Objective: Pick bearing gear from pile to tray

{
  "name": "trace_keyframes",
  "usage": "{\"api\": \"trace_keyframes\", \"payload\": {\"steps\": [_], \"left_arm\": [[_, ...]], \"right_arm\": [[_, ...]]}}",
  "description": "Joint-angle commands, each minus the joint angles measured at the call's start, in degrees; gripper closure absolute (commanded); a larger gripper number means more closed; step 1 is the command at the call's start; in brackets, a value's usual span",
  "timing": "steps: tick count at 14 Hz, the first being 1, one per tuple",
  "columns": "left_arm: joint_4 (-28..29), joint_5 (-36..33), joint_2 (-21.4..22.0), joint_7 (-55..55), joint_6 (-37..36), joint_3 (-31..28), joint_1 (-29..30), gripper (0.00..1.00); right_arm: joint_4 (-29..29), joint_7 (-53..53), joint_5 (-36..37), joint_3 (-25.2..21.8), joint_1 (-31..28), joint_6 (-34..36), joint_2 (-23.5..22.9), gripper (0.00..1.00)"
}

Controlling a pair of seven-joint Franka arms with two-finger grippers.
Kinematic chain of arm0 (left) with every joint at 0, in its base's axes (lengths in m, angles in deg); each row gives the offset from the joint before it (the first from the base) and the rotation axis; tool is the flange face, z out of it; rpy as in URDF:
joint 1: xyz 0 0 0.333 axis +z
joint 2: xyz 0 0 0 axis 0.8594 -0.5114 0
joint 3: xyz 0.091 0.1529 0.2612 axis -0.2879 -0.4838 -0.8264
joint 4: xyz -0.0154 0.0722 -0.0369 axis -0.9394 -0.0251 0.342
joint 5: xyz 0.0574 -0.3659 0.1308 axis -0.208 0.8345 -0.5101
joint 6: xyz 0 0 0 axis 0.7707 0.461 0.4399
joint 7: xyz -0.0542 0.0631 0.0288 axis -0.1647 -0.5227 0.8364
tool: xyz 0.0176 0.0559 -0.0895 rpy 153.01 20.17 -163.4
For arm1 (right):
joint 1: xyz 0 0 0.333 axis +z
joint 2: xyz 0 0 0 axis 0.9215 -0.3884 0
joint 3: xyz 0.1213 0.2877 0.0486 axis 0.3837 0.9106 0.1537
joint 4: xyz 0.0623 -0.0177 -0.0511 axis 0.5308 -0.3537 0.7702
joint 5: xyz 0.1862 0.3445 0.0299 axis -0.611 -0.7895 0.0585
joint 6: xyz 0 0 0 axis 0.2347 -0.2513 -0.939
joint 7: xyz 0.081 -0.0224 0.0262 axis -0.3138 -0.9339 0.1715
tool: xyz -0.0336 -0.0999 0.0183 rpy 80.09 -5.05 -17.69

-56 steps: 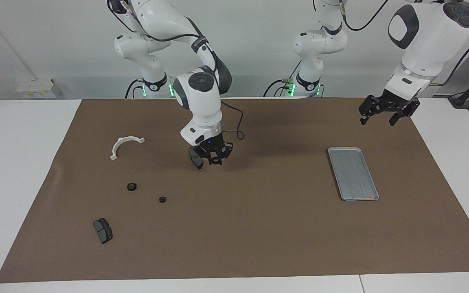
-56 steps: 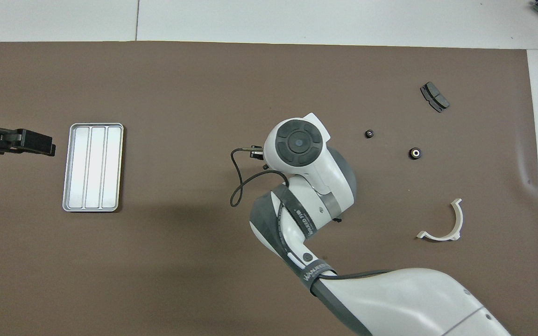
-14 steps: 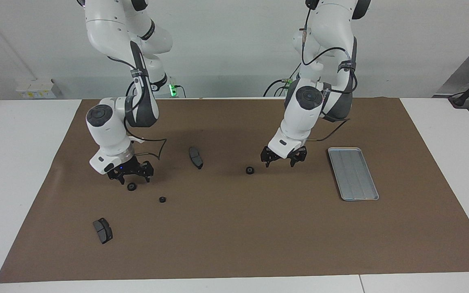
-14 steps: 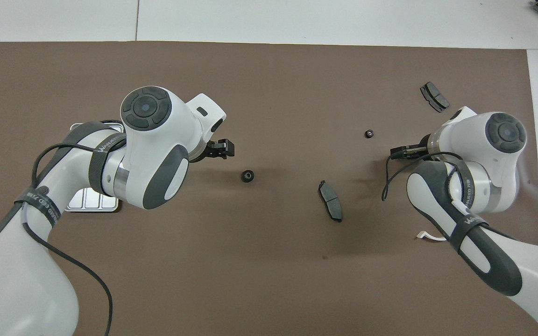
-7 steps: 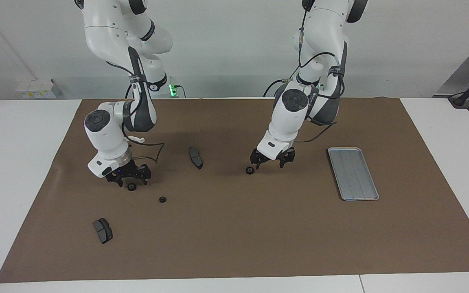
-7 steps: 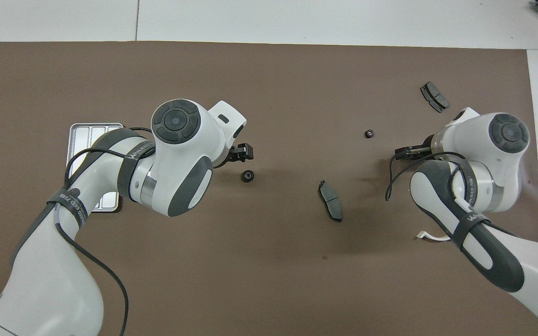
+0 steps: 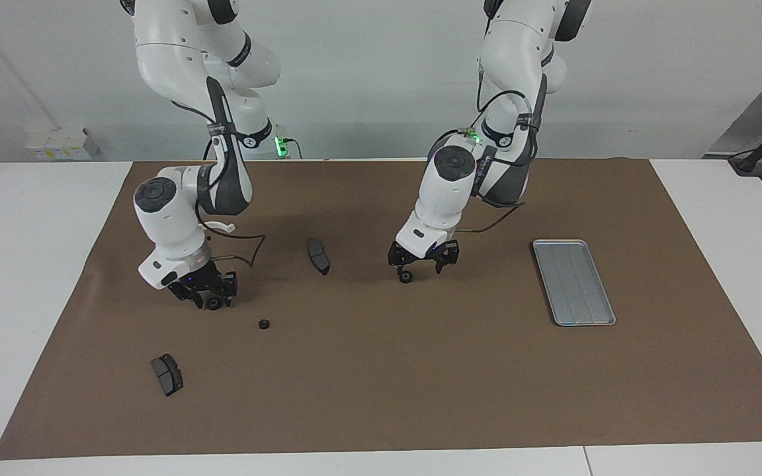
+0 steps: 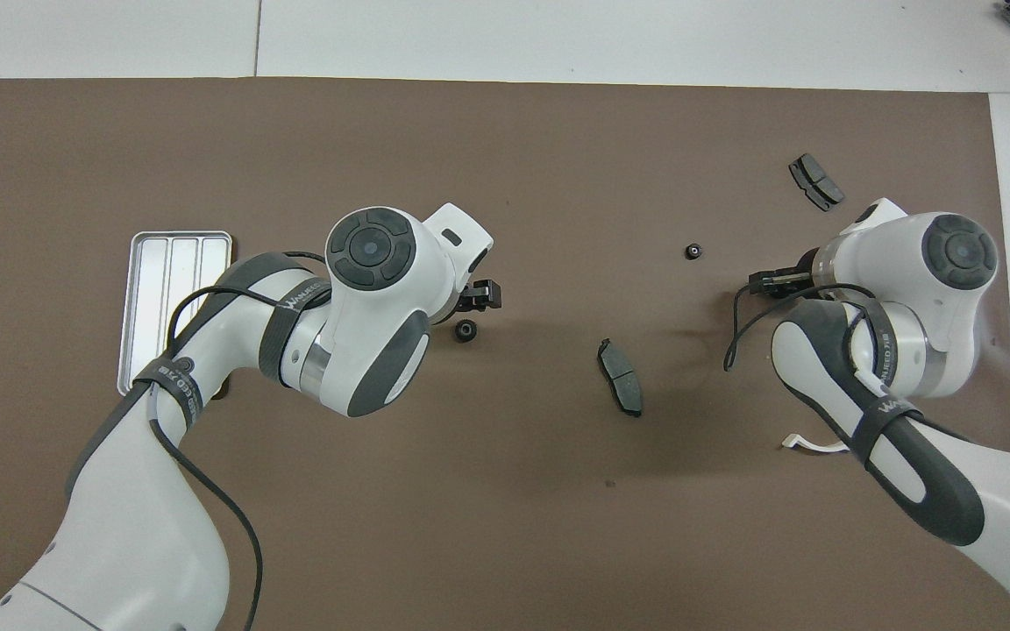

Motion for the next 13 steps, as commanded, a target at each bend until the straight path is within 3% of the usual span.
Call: {"api": "trace_keyframes", "payload": {"steps": [1, 5, 9, 10, 13], "left_arm": [[0.3, 0.3, -0.7, -0.7, 1.7, -0.9, -1.6, 0.0], [0.2, 0.3, -4.1, -1.3, 4.8, -0.9, -2.6, 0.0], [0.9, 0.3, -4.4, -1.3, 4.5, -0.9, -2.7, 0.0], [1.5, 0.3, -4.3, -1.3, 4.5, -0.9, -2.7, 0.0], [1.8, 0.3, -4.0, -1.3, 3.1, -0.9, -2.7, 0.12]], "right_arm": [[0.2, -2.1, -0.6, 0.6, -0.9, -1.4, -0.8, 0.37], [0.2, -1.9, -0.6, 0.6, -1.4, -3.4, -1.0, 0.44], [0.2, -1.9, -0.6, 0.7, -1.6, -2.7, -1.0, 0.68], [0.2, -1.9, -0.6, 0.7, -1.5, -2.5, -0.9, 0.69], [0.2, -1.8, -0.6, 0.8, -1.4, -2.0, -0.7, 0.73]]}}
